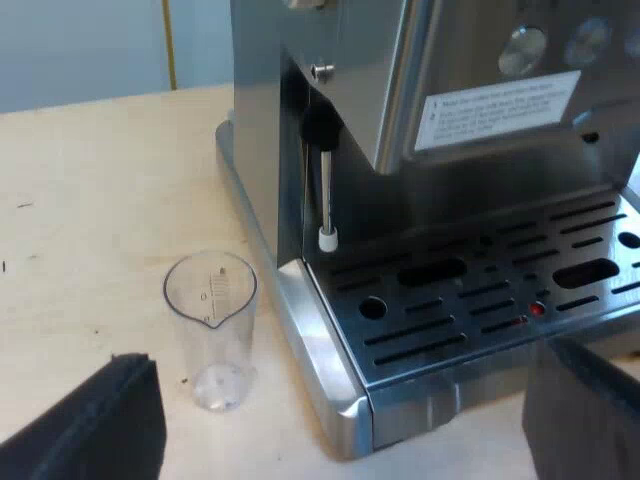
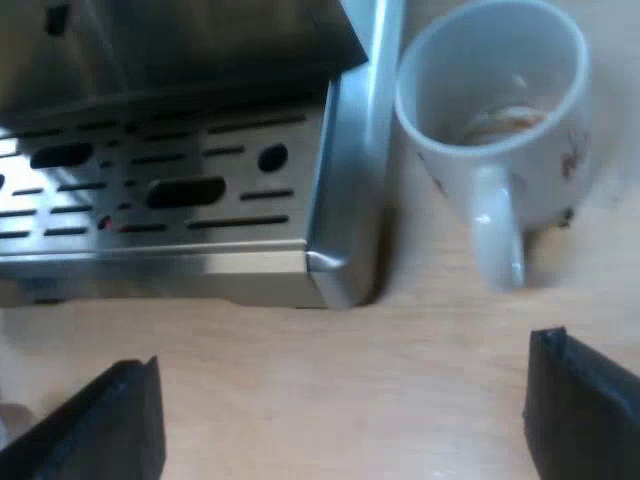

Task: Grind coffee beans and then tamp

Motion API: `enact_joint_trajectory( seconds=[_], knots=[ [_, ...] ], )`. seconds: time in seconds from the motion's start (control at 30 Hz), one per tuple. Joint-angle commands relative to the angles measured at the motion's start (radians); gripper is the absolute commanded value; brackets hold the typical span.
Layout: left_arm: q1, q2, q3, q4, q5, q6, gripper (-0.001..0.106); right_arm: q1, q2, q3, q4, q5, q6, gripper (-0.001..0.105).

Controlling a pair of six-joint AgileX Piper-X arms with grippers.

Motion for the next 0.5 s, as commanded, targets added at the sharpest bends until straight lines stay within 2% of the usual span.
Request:
enact_joint_trajectory(
  seconds=[0.03,0.17,0.23,0.5],
  knots=[
    [0.001,-0.035,-0.005,0.022,0.006,-0.012,0.074,-0.060,-0.035,-0.011,0.049,-0.055,-0.069,0.082],
    [0.001,-0.087,-0.005,0.050,0.006,-0.012,0.074,-0.082,-0.113,-0.011,0.110,-0.056,-0.152,0.082],
    [0.001,-0.112,-0.005,0.058,0.006,-0.012,0.074,-0.082,-0.151,-0.011,0.124,-0.056,-0.169,0.082],
    [0.001,-0.231,-0.005,0.093,0.006,-0.010,0.074,-0.080,-0.353,-0.011,0.176,-0.056,-0.174,0.082]
  ],
)
